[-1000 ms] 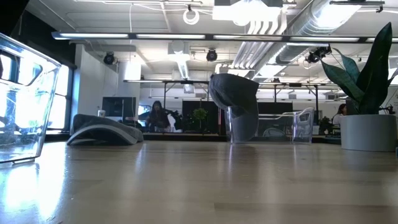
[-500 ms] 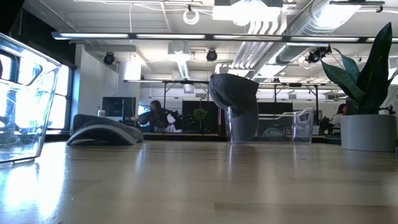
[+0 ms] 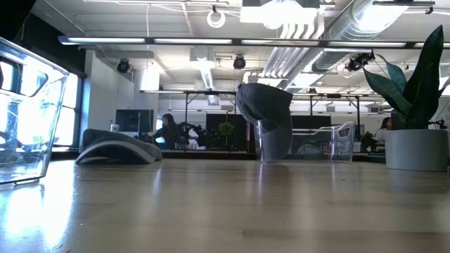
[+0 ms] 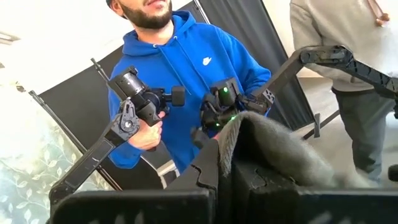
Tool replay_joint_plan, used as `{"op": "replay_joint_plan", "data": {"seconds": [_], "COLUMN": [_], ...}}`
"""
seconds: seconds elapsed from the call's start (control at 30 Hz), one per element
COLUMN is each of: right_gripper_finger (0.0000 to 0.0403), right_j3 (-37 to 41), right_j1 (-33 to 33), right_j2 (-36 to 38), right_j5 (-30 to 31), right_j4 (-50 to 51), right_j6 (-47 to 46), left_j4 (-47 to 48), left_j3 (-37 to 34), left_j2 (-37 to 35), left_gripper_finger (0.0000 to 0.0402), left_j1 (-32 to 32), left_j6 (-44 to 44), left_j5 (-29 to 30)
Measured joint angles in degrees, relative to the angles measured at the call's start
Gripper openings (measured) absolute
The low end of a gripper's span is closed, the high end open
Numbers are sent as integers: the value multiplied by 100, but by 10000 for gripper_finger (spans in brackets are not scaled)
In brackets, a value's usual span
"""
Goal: Pick & Place hat
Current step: Put the top black cap into the bottom transparent bin
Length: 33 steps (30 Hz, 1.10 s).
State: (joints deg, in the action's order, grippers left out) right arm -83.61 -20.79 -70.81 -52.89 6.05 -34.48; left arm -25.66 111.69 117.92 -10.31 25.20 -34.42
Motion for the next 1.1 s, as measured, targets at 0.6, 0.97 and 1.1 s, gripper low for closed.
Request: {"op": "replay_joint_plan", "data": {"seconds": [0.6,0.97,1.1], "right_gripper_finger": [3,4,4], "right_j3": [0,0,0], "right_j1": [-259,-365,-363], "right_j2": [544,431,439], "right_j5": [1171,1869,2090], "right_j4": [1609,1737,1563], "right_j6": [485,872,1030], "left_j4": [-1659,-2377,-2037], "left_j3": [-25,-23,-21], "left_j2": [-76,-78,-78], "left_gripper_finger": [11,79,132], "left_j1": [-22,-20,-4], "left_j6": [1893,2603,2632], "left_j5": [-1659,-1562,-1348]}}
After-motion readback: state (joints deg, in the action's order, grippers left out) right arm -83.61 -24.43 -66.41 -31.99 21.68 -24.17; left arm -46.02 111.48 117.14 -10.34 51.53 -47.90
